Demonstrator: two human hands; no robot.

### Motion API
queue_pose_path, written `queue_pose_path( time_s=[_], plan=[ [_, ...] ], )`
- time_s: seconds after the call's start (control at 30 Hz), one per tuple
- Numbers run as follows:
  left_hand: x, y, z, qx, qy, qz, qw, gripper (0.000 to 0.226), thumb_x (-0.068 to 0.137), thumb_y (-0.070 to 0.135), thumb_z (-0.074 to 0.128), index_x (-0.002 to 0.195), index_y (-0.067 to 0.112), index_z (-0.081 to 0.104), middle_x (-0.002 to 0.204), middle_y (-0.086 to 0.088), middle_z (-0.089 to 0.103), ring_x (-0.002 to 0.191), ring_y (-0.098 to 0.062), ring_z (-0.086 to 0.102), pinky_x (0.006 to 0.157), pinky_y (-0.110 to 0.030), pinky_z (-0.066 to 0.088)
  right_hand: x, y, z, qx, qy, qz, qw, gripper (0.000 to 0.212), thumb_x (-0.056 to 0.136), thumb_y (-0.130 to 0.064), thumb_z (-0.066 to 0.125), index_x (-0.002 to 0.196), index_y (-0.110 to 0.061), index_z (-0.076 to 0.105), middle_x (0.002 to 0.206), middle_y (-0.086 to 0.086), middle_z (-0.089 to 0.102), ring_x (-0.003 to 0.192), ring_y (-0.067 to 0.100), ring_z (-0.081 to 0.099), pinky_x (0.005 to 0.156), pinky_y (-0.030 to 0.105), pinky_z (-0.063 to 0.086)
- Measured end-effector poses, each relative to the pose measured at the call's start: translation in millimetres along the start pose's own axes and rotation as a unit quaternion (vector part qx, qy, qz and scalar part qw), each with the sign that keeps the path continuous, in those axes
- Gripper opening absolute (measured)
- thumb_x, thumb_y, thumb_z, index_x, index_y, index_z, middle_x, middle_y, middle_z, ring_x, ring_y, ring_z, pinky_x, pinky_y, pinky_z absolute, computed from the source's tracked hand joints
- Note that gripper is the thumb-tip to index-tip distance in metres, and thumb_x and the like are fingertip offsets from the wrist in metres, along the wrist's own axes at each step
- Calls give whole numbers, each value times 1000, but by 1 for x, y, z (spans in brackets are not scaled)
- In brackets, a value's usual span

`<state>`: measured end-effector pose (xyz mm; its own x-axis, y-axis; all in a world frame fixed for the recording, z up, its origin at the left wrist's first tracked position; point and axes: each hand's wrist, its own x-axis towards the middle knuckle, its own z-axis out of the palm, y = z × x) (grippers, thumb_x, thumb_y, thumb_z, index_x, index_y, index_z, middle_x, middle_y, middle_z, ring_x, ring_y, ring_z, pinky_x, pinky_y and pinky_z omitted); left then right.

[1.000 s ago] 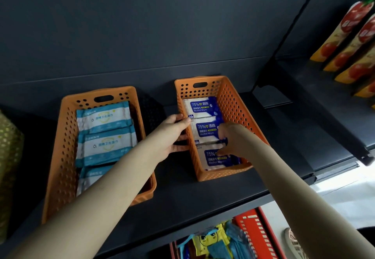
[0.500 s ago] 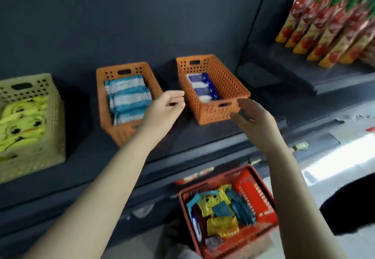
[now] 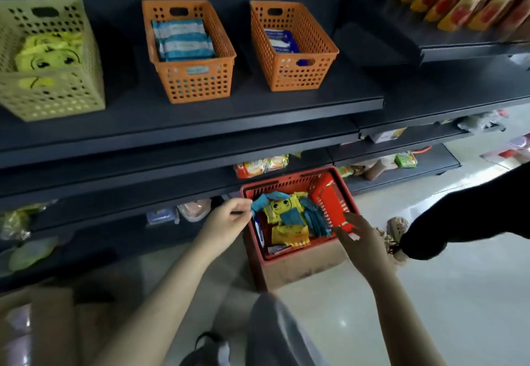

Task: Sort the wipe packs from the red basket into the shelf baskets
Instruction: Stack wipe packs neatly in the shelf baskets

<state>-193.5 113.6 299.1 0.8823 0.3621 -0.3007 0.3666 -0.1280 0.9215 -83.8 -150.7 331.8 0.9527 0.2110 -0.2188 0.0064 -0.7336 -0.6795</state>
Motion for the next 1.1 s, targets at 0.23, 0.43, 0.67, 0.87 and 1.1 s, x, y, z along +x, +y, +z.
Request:
queue_pose_path(
  time_s=[0.23, 0.43, 0.67, 0.87, 1.1],
  plan=[
    [29, -48, 85, 1, 10, -121, 993, 30, 96, 26, 57, 126, 19, 58, 112, 11, 61, 96, 8, 56, 73, -5, 40, 68, 62, -5, -2, -105, 72, 992, 38, 92, -22, 65, 128, -11, 57, 122, 11, 63, 102, 25, 59, 83, 36, 49],
    [99, -102, 178, -37, 69, -252, 965, 42, 97, 24, 58, 134, 6, 53, 132, -11, 60, 113, -19, 59, 89, -23, 45, 184, 141, 22, 4, -226, 107, 968, 31, 93, -14, 64, 122, -4, 58, 121, 18, 62, 107, 34, 60, 92, 53, 51],
    [199, -217, 262, -56, 116, -318, 940, 47, 94, 26, 63, 136, 9, 50, 127, -11, 61, 73, 8, 59, 60, -5, 44, 318, 242, 120, -38, -250, 84, 964, 10, 96, -32, 59, 102, -25, 61, 99, 11, 65, 71, 17, 61, 63, 30, 54],
    [248, -295, 280, -129, 94, -360, 919, 69, 89, 36, 67, 148, 23, 33, 128, -2, 55, 83, -16, 72, 58, -25, 56, 382, 297, 203, -44, -263, 35, 963, 39, 96, -31, 57, 133, -18, 56, 109, 3, 62, 97, 25, 62, 81, 39, 51],
    [252, -315, 278, -138, 82, -366, 917, 52, 85, 37, 71, 129, 17, 51, 116, -7, 64, 97, -27, 67, 62, -31, 59, 387, 318, 222, -66, -239, 14, 969, 46, 99, -34, 52, 142, -21, 47, 132, 11, 57, 113, 28, 59, 89, 41, 52]
  ],
)
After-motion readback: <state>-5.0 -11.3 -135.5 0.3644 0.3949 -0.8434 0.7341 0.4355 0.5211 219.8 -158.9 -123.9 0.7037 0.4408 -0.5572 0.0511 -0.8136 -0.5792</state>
